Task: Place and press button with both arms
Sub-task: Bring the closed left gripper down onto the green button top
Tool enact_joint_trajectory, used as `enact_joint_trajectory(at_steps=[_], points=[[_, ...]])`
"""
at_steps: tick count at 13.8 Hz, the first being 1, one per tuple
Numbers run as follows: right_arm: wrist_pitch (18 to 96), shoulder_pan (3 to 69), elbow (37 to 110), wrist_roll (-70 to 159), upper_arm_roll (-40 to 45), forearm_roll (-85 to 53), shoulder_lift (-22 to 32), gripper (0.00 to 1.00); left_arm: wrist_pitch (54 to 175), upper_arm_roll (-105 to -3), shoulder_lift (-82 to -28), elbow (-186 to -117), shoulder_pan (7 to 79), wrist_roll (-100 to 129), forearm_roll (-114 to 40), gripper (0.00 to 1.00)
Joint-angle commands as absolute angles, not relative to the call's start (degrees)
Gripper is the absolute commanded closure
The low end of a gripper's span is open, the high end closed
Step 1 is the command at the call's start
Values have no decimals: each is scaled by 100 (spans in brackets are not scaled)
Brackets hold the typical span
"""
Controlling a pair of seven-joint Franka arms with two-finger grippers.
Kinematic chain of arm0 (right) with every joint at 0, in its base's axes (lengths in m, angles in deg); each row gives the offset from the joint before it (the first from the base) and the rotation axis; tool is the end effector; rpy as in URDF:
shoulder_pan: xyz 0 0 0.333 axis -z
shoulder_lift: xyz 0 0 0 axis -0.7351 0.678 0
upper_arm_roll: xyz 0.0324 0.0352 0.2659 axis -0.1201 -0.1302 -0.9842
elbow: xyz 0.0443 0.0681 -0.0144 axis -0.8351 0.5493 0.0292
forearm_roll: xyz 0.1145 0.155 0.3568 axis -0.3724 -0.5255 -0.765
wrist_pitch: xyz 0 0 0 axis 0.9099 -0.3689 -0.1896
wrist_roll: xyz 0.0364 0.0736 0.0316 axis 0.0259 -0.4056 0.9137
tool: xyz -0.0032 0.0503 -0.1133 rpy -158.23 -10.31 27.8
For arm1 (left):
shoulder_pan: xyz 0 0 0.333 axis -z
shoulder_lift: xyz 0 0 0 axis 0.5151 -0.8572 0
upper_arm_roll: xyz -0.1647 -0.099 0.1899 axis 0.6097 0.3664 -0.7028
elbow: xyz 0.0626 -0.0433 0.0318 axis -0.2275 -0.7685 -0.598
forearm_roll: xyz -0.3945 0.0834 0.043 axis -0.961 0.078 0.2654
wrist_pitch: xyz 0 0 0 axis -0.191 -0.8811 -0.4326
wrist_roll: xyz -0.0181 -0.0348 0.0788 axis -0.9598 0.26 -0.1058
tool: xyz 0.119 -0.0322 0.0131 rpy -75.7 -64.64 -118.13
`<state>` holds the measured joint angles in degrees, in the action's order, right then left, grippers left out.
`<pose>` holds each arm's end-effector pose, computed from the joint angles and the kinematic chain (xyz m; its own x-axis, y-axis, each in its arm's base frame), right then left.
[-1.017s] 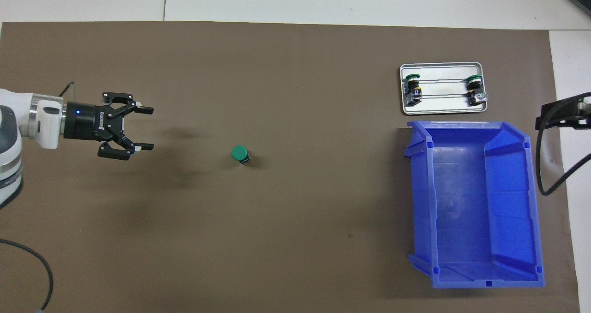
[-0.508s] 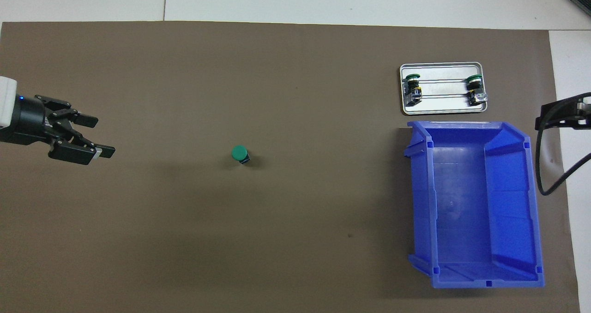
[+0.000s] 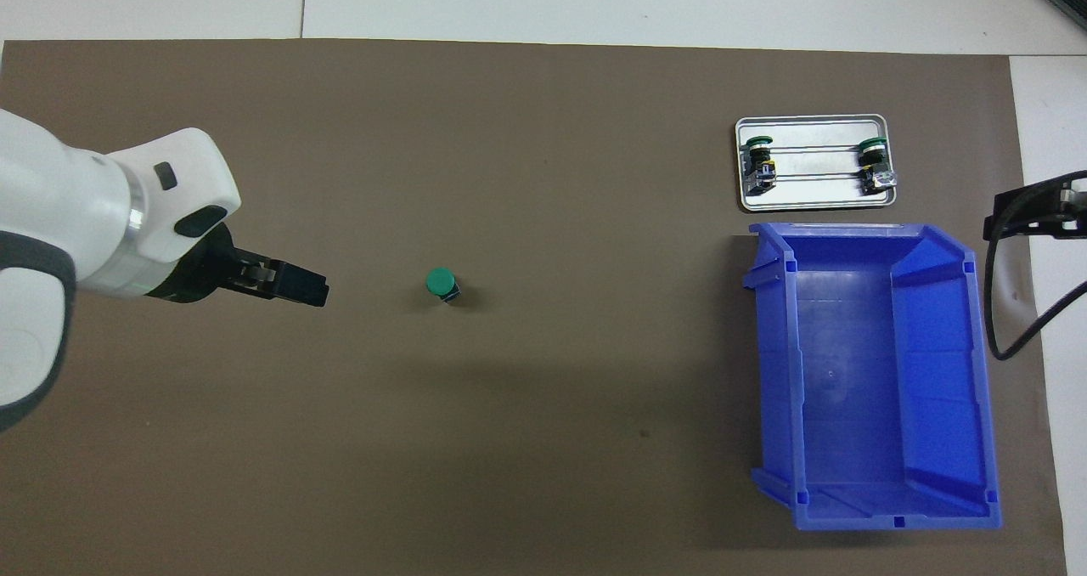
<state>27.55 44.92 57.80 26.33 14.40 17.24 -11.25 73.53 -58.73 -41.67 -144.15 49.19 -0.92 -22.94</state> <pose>0.5588 -0.0309 0.5873 0.9765 -0.2137 0.0266 -0.2146 -0.9758 0.0420 0.5262 -0.1800 0.5070 0.9655 -0.2593 -0.0232 -0.2501 -0.9484 0.1948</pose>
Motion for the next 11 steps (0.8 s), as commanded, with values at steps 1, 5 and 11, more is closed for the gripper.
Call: enact_joint_trajectory(at_steps=[1,5,11], points=[[2874,4582,5974,2789,1406,1698,-1275,0,7755,-5950,-4034,-14695,5533,1246,-1749,10],[2874,4635,6017,2807,1398,1698,-1301,0,8440,-5897,-3963,-15187,5666,1936,-1748,69],[2865,4635,6017,2807,1406,1698,-1301,0,9644,-5897,-4577,-15391,5974,2077,-1748,99]])
